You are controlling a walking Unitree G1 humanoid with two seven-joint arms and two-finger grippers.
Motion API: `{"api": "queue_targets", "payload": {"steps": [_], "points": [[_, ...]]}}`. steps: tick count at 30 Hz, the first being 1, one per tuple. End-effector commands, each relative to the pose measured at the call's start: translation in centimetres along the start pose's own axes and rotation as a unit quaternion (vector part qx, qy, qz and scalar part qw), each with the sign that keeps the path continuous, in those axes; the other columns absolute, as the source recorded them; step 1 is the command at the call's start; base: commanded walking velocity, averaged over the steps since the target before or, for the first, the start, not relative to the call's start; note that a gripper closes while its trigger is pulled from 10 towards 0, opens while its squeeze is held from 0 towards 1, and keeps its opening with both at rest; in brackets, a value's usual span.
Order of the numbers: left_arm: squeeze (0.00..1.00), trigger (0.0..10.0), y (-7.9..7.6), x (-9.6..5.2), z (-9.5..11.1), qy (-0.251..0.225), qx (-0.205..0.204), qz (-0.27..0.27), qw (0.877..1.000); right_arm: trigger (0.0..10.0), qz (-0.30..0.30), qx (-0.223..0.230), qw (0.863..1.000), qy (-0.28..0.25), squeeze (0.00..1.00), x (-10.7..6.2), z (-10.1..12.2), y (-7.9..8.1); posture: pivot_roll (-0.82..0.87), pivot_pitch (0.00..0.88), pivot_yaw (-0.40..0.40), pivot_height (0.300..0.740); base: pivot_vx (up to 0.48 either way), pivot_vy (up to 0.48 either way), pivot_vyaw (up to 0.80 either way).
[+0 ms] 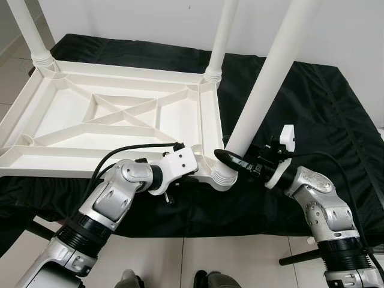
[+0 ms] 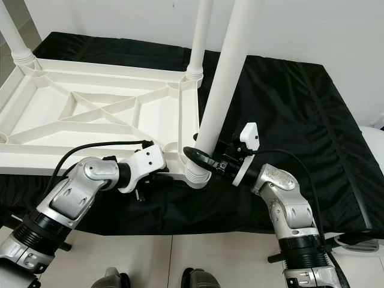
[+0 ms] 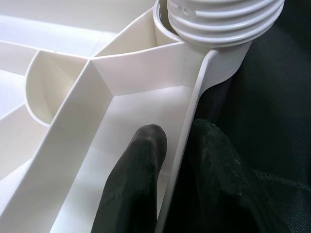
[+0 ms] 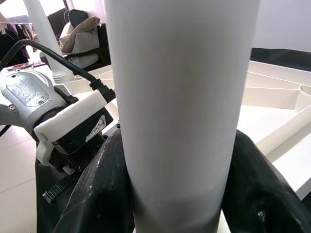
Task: Building children table
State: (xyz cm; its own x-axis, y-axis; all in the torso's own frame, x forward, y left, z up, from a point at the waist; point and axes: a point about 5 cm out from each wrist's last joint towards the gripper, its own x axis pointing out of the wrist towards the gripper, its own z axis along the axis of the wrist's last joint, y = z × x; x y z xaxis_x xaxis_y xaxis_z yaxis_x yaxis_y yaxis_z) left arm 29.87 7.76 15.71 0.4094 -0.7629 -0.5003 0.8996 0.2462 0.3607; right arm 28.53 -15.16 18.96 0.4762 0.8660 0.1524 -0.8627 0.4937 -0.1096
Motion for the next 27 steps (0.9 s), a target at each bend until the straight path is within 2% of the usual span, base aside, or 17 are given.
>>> {"api": "queue_targets", "payload": {"steps": [1,12,25,27], "points": [[0.0,10.0,-0.4,0.3,-0.3,0.01,-0.002,0.007,1.0,10.0,-0.022,0.004,1.0,0.014,0.0,-0.4,-1.0,0.0,-0.01,0.137,-0.079,0.74,0.0,0.0,0.0],[0.0,10.0,-0.4,0.3,-0.1,0.008,-0.003,0.009,1.0,10.0,-0.072,0.021,0.997,0.008,0.0,-0.6,-2.3,0.8,-0.02,0.146,-0.07,0.74,0.0,0.0,0.0],[0.0,10.0,-0.3,0.4,-0.1,0.011,0.0,0.013,1.0,10.0,-0.071,0.022,0.997,0.014,0.0,-0.9,-2.4,1.1,-0.02,0.146,-0.068,0.74,0.0,0.0,0.0],[0.0,10.0,-0.3,0.4,0.1,0.009,0.002,0.014,1.0,10.0,-0.058,0.011,0.998,0.025,0.0,-0.7,-2.3,0.9,-0.02,0.147,-0.069,0.74,0.0,0.0,0.0]]}}
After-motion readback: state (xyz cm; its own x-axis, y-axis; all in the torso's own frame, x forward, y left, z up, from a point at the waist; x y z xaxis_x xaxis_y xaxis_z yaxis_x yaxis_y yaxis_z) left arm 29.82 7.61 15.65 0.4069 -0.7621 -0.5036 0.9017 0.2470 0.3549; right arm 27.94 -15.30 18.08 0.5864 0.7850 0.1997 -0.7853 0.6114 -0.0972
